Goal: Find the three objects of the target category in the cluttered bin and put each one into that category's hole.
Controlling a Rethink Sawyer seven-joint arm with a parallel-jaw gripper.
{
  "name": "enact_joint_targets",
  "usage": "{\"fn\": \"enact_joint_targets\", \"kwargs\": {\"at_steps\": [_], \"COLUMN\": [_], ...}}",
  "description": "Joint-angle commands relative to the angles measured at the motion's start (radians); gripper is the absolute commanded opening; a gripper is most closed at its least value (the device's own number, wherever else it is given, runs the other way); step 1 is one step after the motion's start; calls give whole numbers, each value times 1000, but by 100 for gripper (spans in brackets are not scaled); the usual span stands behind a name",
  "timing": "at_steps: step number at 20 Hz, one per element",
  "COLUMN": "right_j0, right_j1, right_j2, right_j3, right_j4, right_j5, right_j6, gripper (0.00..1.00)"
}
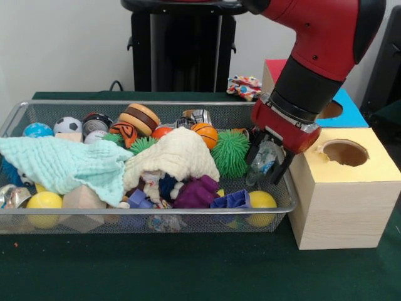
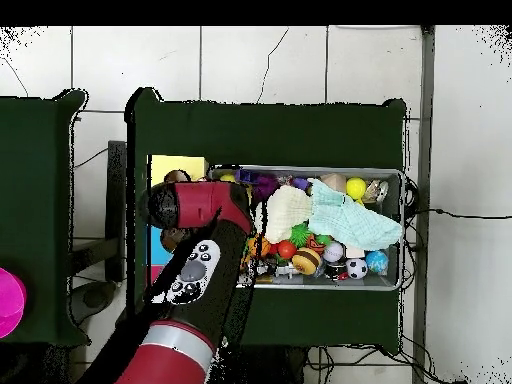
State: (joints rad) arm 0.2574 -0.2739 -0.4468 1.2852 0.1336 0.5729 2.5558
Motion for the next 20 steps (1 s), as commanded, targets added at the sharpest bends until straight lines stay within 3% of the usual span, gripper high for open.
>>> {"fn": "enact_joint_targets", "kwargs": {"at_steps": [1,5,20], "right_j0": [-96,-80,-80], "right_j1": [255,259,216], "right_j2": [210,193,207], "right_j3": [146,146,193], "right_j4": [7,11,7], "right_j5": [-100,-92,-60], "right_j6": [70,99,68], "gripper": [100,100,100]}}
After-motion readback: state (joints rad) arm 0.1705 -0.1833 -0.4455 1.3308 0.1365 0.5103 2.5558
